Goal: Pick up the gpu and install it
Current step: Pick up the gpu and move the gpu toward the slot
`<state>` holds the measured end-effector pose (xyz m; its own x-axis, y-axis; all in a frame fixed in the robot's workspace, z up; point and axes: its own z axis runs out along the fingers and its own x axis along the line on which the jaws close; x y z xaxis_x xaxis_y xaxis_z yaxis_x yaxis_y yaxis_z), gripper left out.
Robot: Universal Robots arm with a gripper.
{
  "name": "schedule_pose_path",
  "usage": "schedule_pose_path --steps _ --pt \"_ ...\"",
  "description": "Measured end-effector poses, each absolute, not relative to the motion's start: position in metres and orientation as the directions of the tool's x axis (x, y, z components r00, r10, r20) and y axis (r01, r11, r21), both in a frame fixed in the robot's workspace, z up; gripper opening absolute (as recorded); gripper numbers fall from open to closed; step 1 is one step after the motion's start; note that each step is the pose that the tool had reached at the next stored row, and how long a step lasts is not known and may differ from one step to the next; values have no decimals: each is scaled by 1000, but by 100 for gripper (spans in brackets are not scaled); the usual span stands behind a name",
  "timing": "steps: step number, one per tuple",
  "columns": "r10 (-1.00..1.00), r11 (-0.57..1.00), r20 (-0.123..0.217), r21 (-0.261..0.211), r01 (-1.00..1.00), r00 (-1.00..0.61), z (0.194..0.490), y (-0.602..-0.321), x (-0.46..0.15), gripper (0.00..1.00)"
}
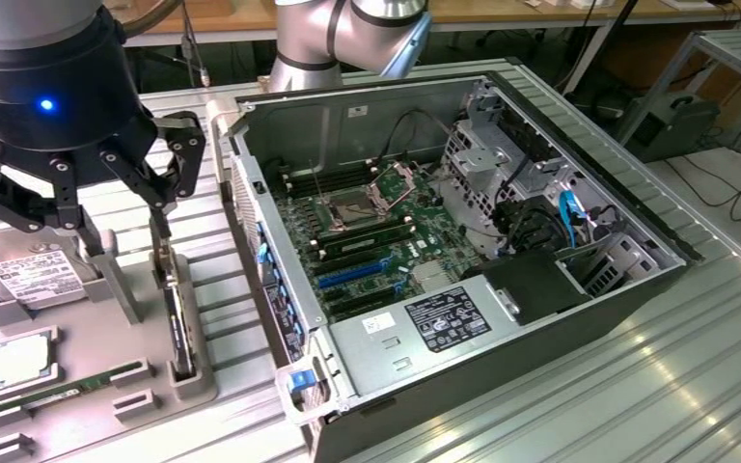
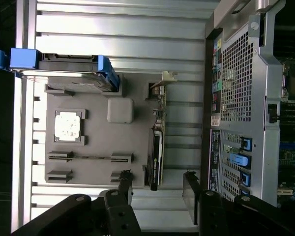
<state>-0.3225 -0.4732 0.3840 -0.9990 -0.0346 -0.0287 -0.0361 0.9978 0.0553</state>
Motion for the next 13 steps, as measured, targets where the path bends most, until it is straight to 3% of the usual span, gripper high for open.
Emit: schedule_pose_path --steps 2,3,13 --pt "-34 998 -29 55 -36 -999 384 -474 -323 56" --pt "-34 998 -28 55 -36 -999 384 -475 -322 62" --pt "-18 998 -28 55 -20 -999 368 -476 -322 62"
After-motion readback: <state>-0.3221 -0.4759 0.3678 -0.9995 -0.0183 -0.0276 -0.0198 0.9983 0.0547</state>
